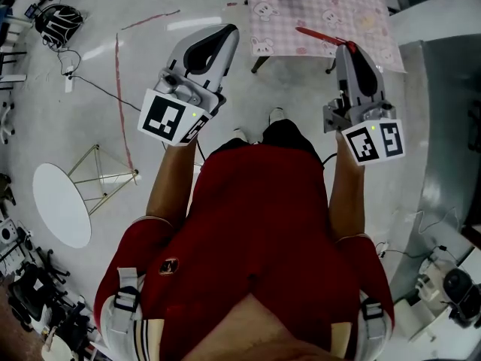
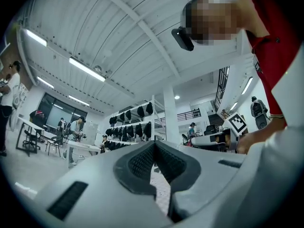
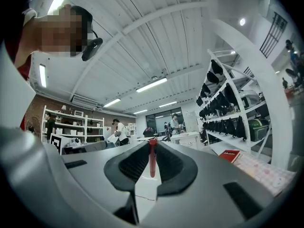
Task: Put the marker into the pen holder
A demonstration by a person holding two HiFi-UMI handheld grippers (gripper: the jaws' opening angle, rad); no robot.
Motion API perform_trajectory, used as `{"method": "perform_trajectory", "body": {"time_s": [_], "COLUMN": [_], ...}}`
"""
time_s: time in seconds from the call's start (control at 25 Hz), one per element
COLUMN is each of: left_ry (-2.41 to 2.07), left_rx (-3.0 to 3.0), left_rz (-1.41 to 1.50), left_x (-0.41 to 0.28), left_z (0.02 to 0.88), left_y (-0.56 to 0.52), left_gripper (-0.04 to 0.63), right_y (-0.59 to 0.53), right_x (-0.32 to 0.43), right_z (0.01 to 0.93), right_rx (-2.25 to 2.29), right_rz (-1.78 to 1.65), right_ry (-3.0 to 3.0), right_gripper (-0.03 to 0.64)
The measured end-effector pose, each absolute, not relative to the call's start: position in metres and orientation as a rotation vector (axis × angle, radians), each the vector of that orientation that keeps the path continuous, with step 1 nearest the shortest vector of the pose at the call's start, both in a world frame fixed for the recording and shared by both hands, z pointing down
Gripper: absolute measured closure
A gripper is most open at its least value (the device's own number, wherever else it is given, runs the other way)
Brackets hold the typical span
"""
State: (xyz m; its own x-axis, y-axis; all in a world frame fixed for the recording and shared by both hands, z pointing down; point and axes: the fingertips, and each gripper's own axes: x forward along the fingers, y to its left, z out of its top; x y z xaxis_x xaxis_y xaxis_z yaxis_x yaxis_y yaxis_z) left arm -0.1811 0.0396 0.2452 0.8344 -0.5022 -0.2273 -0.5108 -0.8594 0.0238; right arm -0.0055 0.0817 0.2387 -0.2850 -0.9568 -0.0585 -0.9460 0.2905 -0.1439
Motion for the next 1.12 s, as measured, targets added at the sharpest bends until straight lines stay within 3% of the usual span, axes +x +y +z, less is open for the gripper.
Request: {"method": "perform_trajectory", "body": {"time_s": [1.12], "left_ry": [0.936], "left_rx": [-2.936], "left_rz": [0.229], "left_x": [-0.086], "left_z": [0.259], "left_y": [-0.084], "left_gripper": [0.589], "right_y": [-0.061], "right_x": [0.094], "right_z": [0.267], "right_rx": [-1.704], "right_rz": [-0.126], "right_ry": [2.493], "right_gripper": [0.572]}}
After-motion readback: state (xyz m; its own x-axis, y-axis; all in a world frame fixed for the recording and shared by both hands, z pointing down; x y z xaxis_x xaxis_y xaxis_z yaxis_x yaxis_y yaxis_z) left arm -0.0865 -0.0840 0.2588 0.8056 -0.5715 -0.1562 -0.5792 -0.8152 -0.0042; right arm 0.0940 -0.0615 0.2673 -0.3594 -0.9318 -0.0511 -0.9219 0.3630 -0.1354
